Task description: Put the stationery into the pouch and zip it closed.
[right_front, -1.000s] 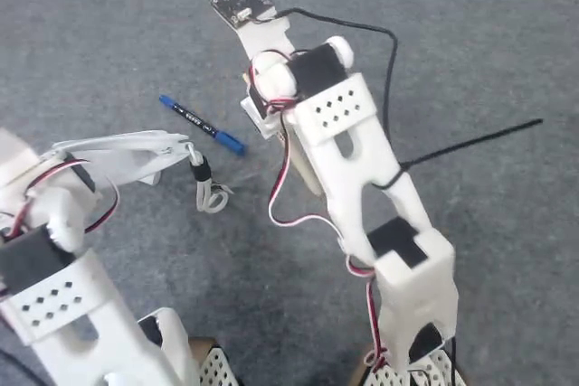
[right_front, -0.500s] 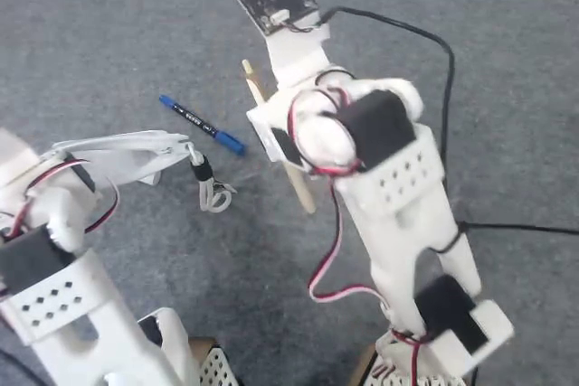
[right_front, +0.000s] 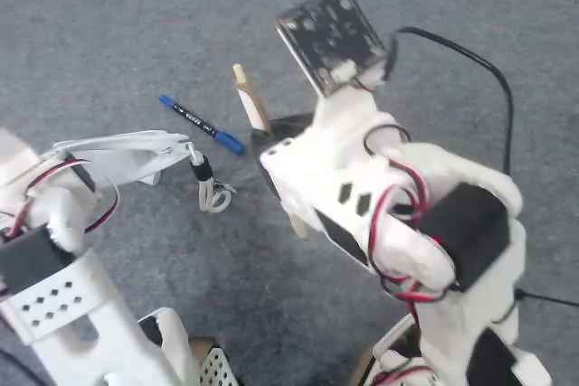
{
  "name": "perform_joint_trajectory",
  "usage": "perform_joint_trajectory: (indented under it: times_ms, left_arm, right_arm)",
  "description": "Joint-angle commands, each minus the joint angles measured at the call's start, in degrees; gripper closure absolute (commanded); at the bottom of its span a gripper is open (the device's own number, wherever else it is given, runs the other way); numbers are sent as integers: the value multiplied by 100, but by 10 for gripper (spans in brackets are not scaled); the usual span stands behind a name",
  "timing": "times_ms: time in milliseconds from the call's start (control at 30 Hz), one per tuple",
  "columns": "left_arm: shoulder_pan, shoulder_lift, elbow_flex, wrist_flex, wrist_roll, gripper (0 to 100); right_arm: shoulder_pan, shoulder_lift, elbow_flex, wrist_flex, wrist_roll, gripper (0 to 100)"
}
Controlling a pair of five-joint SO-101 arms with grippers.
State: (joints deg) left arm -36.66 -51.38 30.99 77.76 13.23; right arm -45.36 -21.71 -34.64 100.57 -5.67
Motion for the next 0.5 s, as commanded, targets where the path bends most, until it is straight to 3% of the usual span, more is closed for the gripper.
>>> perform_joint_trajectory:
  times_ms: [0,233,467]
  left_arm:
    - [26,-97,-110,-176,-35,989]
    - [26,-97,-110,-176,-35,989]
    - [26,-97,-110,-176,-35,989]
  right_arm:
    - [-145,-479,290,136,-53,991]
    - [-418,-1437,1029,-189,-53,991]
    - [-426,-2211,2312,-1455,-53,991]
